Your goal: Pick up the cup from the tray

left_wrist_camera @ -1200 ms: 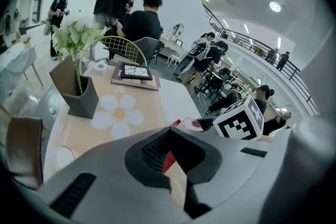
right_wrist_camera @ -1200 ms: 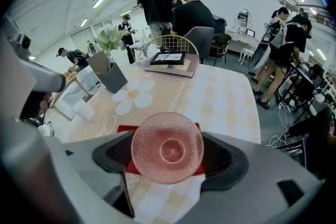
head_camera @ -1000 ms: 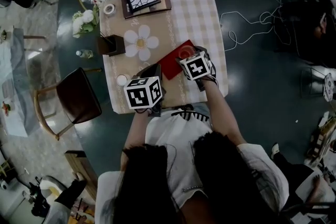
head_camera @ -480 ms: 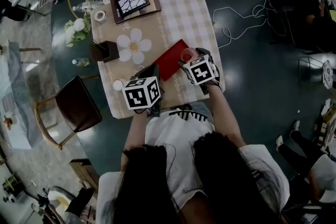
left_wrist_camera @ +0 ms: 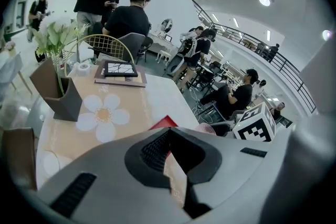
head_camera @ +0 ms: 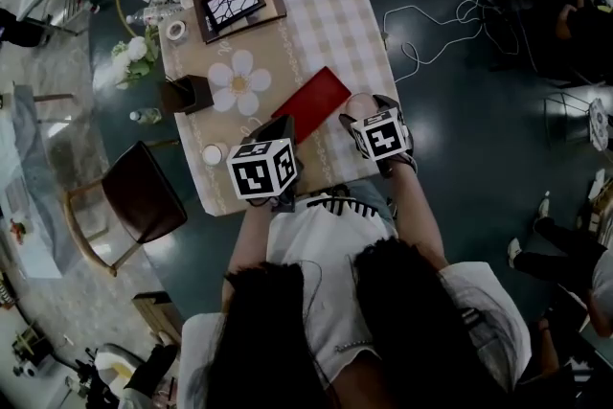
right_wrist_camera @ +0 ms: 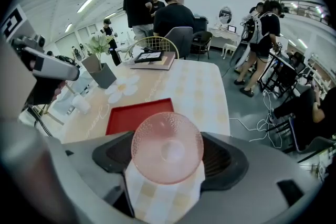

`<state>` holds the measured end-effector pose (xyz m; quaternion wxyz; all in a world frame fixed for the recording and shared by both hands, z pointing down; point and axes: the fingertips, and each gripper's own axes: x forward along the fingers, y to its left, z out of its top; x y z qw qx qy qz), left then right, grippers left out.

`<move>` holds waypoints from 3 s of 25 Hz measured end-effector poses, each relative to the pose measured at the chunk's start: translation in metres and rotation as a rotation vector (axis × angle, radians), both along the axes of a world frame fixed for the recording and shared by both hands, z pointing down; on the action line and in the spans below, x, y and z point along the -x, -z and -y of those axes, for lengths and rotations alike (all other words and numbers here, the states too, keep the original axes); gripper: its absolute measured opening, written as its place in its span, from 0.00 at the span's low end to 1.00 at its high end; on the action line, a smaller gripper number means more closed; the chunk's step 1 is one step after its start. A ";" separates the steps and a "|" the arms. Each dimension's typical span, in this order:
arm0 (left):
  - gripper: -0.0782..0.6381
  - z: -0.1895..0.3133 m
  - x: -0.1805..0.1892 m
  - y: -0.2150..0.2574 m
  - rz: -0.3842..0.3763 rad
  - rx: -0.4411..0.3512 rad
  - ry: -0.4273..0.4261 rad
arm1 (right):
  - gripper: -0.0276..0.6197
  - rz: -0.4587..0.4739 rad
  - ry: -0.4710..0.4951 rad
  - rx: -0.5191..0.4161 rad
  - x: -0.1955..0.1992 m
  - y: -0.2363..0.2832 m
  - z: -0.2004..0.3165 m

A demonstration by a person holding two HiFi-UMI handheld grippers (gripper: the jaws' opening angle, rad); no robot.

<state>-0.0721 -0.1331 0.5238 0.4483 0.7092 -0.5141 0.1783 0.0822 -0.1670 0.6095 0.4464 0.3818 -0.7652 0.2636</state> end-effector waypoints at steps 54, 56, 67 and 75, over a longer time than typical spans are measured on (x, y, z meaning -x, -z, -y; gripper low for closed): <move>0.12 -0.009 -0.010 0.013 -0.001 -0.053 -0.014 | 0.30 0.361 -0.179 -0.239 -0.006 0.124 -0.008; 0.12 -0.010 -0.009 0.014 -0.002 -0.055 -0.014 | 0.17 0.349 -0.194 -0.240 -0.005 0.123 -0.010; 0.12 -0.018 -0.004 0.016 -0.009 -0.062 -0.003 | 0.06 0.271 -0.162 -0.224 0.012 0.114 -0.023; 0.12 -0.027 -0.004 0.018 -0.014 -0.068 -0.006 | 0.05 0.212 -0.106 -0.220 0.027 0.109 -0.036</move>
